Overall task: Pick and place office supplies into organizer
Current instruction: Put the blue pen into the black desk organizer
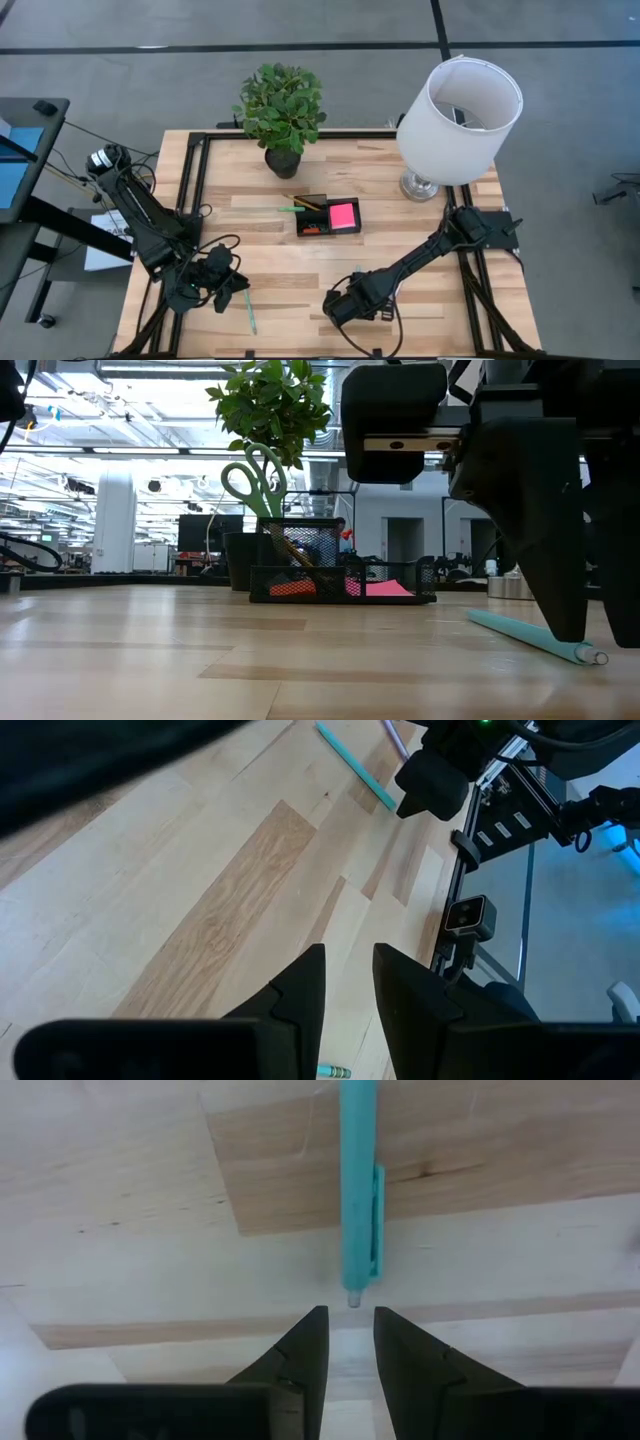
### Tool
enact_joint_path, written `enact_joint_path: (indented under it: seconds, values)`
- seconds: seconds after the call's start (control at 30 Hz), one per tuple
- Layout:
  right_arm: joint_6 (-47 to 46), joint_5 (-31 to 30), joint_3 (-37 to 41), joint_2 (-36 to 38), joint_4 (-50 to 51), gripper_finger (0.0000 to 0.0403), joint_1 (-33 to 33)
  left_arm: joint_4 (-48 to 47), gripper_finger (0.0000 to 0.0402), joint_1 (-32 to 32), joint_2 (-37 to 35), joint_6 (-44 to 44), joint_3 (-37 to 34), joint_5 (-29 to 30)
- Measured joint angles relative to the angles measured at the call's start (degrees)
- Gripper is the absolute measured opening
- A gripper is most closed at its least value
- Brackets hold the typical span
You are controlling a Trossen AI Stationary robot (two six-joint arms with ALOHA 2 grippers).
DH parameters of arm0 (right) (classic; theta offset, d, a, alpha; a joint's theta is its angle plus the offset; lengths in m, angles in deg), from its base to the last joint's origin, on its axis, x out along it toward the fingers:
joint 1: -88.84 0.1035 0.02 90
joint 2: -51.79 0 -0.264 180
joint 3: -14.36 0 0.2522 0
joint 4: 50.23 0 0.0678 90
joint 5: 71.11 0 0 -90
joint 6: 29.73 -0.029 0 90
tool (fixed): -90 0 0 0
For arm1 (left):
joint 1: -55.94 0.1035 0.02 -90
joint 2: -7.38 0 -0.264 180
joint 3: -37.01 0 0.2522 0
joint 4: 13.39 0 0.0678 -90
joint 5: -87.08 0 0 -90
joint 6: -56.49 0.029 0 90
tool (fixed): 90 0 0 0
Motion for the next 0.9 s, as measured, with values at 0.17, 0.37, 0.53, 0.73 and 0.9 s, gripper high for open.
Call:
enact_joint_path:
  seconds: [0.17,0.37,0.53,0.73,0.9]
  values:
    - [0.0,-0.3,0.0,-0.9,-0.5,0.0076,0.0,0.0,0.0080,0.0,0.0,0.0,0.0,0.0]
    - [0.4,-0.6,0.0,-1.0,-0.4,0.0076,0.0,0.0,0.0080,0.0,0.0,0.0,0.0,0.0]
    - [0.5,-0.6,0.0,-1.0,-0.4,0.0076,0.0,0.0,0.0080,0.0,0.0,0.0,0.0,0.0]
    - [1.5,-1.0,0.0,-1.0,-2.1,0.0076,-0.1,0.0,0.0080,0.0,0.0,0.0,0.0,0.0]
    - [6.1,-2.0,0.0,-1.0,-3.9,0.0076,-0.4,0.0,0.0080,0.0,0.0,0.0,0.0,0.0]
